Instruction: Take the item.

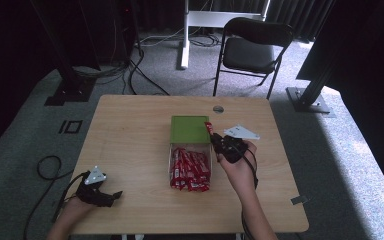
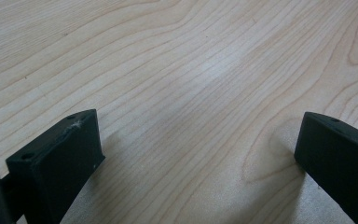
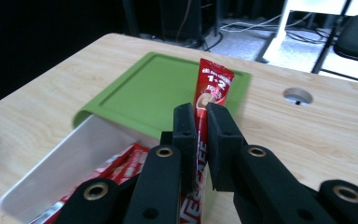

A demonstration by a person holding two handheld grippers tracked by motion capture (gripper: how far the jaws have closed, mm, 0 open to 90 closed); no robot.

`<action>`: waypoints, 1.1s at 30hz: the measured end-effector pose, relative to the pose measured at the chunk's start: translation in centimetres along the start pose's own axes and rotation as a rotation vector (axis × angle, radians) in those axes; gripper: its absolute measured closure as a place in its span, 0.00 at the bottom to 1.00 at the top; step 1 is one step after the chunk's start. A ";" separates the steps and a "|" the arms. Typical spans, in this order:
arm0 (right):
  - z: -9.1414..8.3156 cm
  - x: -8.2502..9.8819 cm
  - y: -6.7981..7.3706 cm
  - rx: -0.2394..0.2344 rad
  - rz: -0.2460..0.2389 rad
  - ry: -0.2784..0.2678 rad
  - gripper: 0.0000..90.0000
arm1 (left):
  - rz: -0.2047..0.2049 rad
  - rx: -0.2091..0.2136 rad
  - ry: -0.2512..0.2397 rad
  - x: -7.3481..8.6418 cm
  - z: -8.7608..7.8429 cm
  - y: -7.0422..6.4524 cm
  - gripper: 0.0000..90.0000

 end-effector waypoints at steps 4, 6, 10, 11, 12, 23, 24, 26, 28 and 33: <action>0.1 0.4 -1.2 0.036 0.023 -0.008 0.92 | 0.001 0.001 0.001 0.0 0.0 0.0 0.02; 0.2 0.7 -1.6 0.048 0.035 -0.006 0.92 | 0.002 0.001 0.001 0.0 0.0 0.0 0.02; 0.7 1.5 -2.4 0.082 0.048 -0.010 0.92 | 0.002 0.001 0.002 0.0 0.0 0.0 0.02; 0.8 1.7 -2.6 0.095 0.052 -0.012 0.92 | 0.000 0.000 0.000 0.0 0.0 0.0 0.02; 1.0 1.9 -2.9 0.110 0.048 -0.009 0.92 | 0.000 0.000 0.000 0.0 0.0 0.0 0.02; 3.5 4.9 -4.9 0.163 0.100 0.010 0.92 | -0.001 0.001 0.001 0.0 0.0 0.0 0.02; 3.7 5.0 -5.0 0.166 0.107 0.019 0.92 | -0.001 0.001 0.001 0.0 0.0 0.0 0.02; 4.0 5.3 -5.2 0.173 0.115 0.016 0.92 | -0.001 0.001 0.001 0.0 0.0 0.0 0.02; 4.3 5.6 -5.3 0.173 0.121 0.023 0.92 | -0.001 0.001 0.001 0.0 0.0 0.0 0.02; 5.5 6.7 -5.6 0.189 0.134 0.046 0.92 | -0.002 0.001 0.001 0.0 0.0 0.0 0.02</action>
Point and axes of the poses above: each handheld gripper's, and its own axes: z roughly forward along the jaws, x roughly out of its underside, y roughly to its left, the point moved 2 cm from there along z, roughly forward along the jaws, and after that the axes turned 7 degrees about z, right-handed, at the moved point
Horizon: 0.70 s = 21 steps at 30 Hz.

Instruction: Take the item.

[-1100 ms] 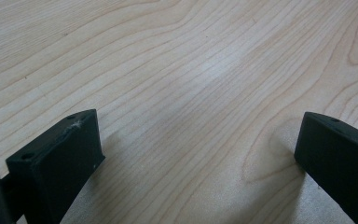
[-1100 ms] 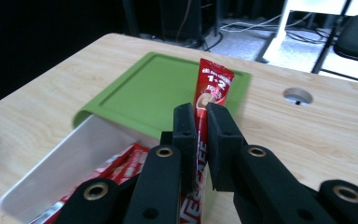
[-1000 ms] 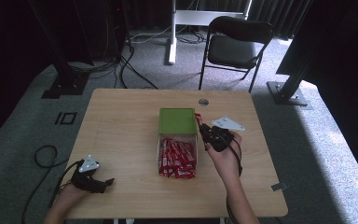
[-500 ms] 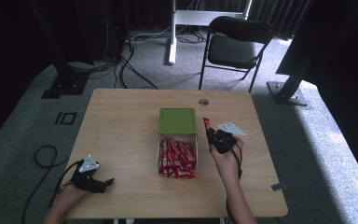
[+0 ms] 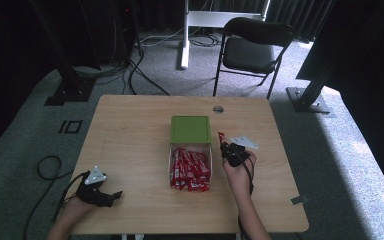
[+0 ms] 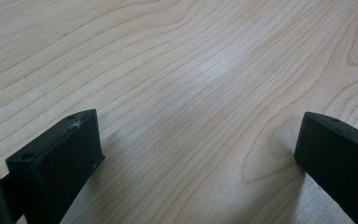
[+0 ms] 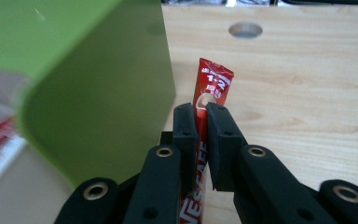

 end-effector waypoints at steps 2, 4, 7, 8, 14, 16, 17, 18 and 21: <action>0.5 0.4 -0.1 0.000 0.011 0.008 0.92 | 0.001 0.000 0.000 0.0 0.0 0.0 0.02; 1.0 0.8 -0.2 0.005 0.010 0.023 0.92 | 0.001 0.000 0.000 0.0 0.0 0.0 0.02; 1.5 1.4 -0.2 0.005 0.022 0.039 0.92 | 0.001 0.000 0.000 0.0 0.0 0.0 0.02; 1.6 1.5 -0.2 0.000 0.028 0.039 0.92 | 0.001 0.000 0.000 0.0 0.0 0.0 0.02; 2.4 2.2 0.2 -0.002 0.027 0.061 0.92 | 0.002 0.000 0.000 0.0 0.0 0.0 0.02; 2.6 2.4 0.2 0.008 0.021 0.071 0.92 | 0.001 0.000 0.000 0.0 0.0 0.0 0.02; 2.7 2.4 0.2 0.010 0.022 0.074 0.92 | 0.001 0.000 0.000 0.0 0.0 0.0 0.02; 2.9 2.6 0.2 0.011 0.024 0.082 0.92 | 0.001 0.000 0.000 0.0 0.0 0.0 0.02; 3.2 2.9 0.1 0.018 0.027 0.094 0.92 | 0.001 0.000 0.000 0.0 0.0 0.0 0.02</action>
Point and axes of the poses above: each handheld gripper's, and its own axes: z roughly forward along the jaws, x roughly out of its underside, y roughly to its left, the point moved 2 cm from there along z, roughly forward along the jaws, and after that the axes turned 7 degrees about z, right-handed, at the moved point
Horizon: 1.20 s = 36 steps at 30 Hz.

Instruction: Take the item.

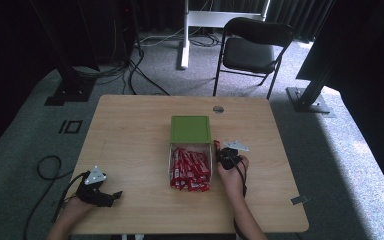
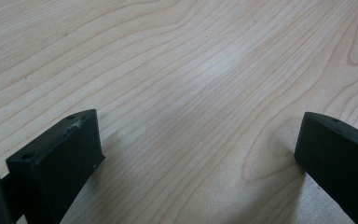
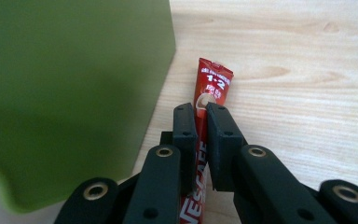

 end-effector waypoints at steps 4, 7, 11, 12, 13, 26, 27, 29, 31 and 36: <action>0.4 0.2 -0.1 0.005 0.002 0.017 0.92 | 0.000 0.000 0.000 0.0 0.0 0.0 0.02; 0.6 0.3 -0.2 0.000 0.004 0.027 0.92 | 0.000 0.000 0.000 0.0 0.0 0.0 0.02; 0.9 0.5 -0.2 0.002 0.011 0.038 0.92 | 0.000 0.000 0.000 0.0 0.0 0.0 0.02; 0.9 0.5 -0.2 0.004 0.010 0.041 0.92 | 0.000 0.000 0.000 0.0 0.0 0.0 0.02; 1.0 0.5 -0.2 0.006 0.005 0.045 0.91 | 0.000 0.000 0.000 0.0 0.0 0.0 0.02; 0.7 0.3 -0.2 -0.042 0.029 0.057 0.77 | 0.000 0.000 0.000 0.0 0.0 0.0 0.02; 0.5 0.2 -0.3 -0.040 0.022 0.051 0.76 | 0.000 0.000 0.000 0.0 0.0 0.0 0.02; 0.1 -0.1 -0.4 -0.043 0.023 0.036 0.72 | 0.000 0.000 0.000 0.0 0.0 0.0 0.02; -0.2 -0.5 -0.6 -0.061 0.023 0.022 0.66 | 0.000 0.000 0.000 0.0 0.0 0.0 0.02; -1.0 -1.2 -1.4 -0.086 -0.007 -0.013 0.65 | 0.000 0.000 0.000 0.0 0.0 0.0 0.02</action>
Point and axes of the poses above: each handheld gripper's, and its own axes: z roughly forward along the jaws, x roughly out of its underside, y roughly to its left, the point moved 2 cm from there along z, roughly forward along the jaws, and after that the axes turned 7 degrees about z, right-handed, at the moved point
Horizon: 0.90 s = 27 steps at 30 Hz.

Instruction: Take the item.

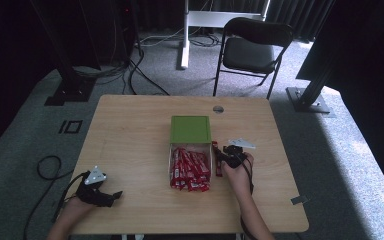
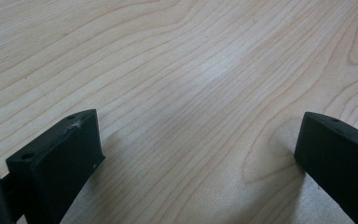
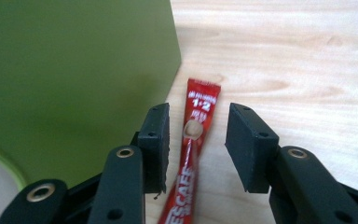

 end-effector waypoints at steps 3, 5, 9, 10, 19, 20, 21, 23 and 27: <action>-0.4 -0.3 -0.7 -0.006 -0.010 -0.018 0.61 | 0.000 0.000 0.000 0.0 0.0 0.0 0.02; -0.8 -0.4 -1.1 -0.018 -0.008 -0.029 0.57 | 0.000 0.000 0.000 0.0 0.0 0.0 0.02; -1.5 -0.4 -1.7 -0.036 -0.020 -0.034 0.50 | 0.000 0.000 0.000 0.0 0.0 0.0 0.02; -1.6 -0.3 -1.9 -0.039 -0.023 -0.033 0.47 | 0.000 0.000 0.000 0.0 0.0 0.0 0.02; -2.7 0.3 -3.4 -0.017 -0.039 -0.020 0.32 | 0.000 0.000 0.000 0.0 0.0 0.0 0.02; -2.8 0.4 -3.6 -0.015 -0.034 -0.018 0.32 | 0.000 0.000 0.000 0.0 0.0 0.0 0.02; -2.9 0.5 -3.8 -0.014 -0.029 -0.017 0.31 | 0.000 0.000 0.000 0.0 0.0 0.0 0.02; -3.2 0.6 -4.1 -0.013 -0.030 -0.030 0.30 | 0.000 0.000 0.000 0.0 0.0 0.0 0.02; -3.8 0.9 -4.6 -0.020 -0.031 -0.048 0.24 | 0.000 0.000 0.000 0.0 0.0 0.0 0.02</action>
Point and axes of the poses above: each handheld gripper's, and its own axes: z roughly forward along the jaws, x roughly out of its underside, y roughly to its left, the point moved 2 cm from there along z, roughly forward along the jaws, and after that the axes turned 7 degrees about z, right-handed, at the moved point
